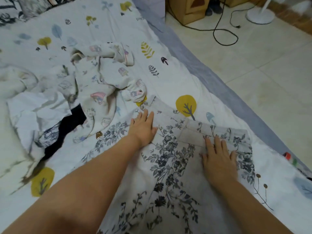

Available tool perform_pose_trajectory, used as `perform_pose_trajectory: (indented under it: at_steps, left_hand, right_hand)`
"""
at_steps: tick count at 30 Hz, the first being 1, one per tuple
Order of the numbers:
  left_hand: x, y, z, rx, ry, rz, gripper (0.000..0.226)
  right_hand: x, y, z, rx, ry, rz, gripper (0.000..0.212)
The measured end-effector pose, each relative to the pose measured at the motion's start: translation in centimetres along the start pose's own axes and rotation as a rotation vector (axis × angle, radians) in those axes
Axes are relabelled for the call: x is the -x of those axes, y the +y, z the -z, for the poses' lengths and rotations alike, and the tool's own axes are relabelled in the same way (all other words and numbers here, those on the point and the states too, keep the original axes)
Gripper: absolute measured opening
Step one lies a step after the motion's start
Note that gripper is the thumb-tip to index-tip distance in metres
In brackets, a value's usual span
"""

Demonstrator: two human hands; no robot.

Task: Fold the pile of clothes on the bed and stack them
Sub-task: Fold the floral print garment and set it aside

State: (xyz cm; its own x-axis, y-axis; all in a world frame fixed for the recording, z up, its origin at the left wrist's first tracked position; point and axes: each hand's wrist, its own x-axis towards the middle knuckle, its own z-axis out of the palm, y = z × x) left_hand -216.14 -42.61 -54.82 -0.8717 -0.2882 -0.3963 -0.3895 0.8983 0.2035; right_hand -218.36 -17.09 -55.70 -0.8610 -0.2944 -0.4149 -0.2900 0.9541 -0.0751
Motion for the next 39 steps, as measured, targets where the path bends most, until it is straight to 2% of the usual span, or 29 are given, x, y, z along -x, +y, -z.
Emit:
perform_pose_trajectory:
  at_steps: [2, 5, 10, 13, 16, 18, 23, 26, 31, 35, 37, 39]
  left_hand:
    - [3.0, -0.2, 0.3, 0.038, 0.085, -0.009, 0.053]
    - [8.9, -1.0, -0.5, 0.170, 0.172, -0.020, 0.032]
    - [20.0, -3.3, -1.6, 0.391, 0.275, 0.101, 0.039]
    - [25.5, -5.5, -2.0, 0.463, 0.266, 0.246, 0.054]
    - [30.2, -8.7, -2.7, 0.456, 0.304, 0.450, 0.032]
    - [33.3, -11.0, -3.2, 0.443, 0.356, 0.597, 0.024]
    - [41.2, -17.2, -5.8, 0.429, 0.357, 1.001, 0.032]
    - [46.2, -20.9, -7.8, 0.382, 0.307, 1.156, 0.039]
    - [51.2, -27.6, -9.1, 0.334, 0.259, 1.205, 0.049]
    - [52.5, -33.5, -10.0, 0.211, -0.017, 1.131, 0.069]
    - [52.8, -35.8, -10.1, 0.138, -0.146, 1.061, 0.068]
    - [53.2, -37.9, -10.0, 0.066, -0.169, 0.956, 0.058]
  right_hand:
    - [0.7, -0.3, 0.4, -0.018, 0.007, -0.020, 0.056]
    - [2.9, -1.4, 0.8, -0.107, 0.077, 0.007, 0.042]
    - [8.0, -6.4, 1.1, -0.095, 0.021, 0.167, 0.044]
    - [11.2, -10.3, 1.4, -0.078, -0.018, 0.278, 0.044]
    - [14.0, -13.8, 1.1, -0.114, -0.023, 0.413, 0.034]
    - [15.8, -16.1, 0.6, -0.115, -0.046, 0.481, 0.035]
    - [19.6, -21.7, -0.7, -0.018, -0.084, 0.667, 0.040]
    - [22.2, -25.5, -1.9, 0.038, -0.066, 0.751, 0.036]
    - [26.2, -31.4, -5.8, 0.023, 0.000, 0.960, 0.039]
    - [28.6, -36.3, -8.5, 0.098, 0.019, 1.088, 0.043]
    - [29.2, -38.6, -10.3, 0.111, 0.018, 1.128, 0.049]
    - [30.0, -41.0, -11.5, 0.169, -0.009, 1.122, 0.055]
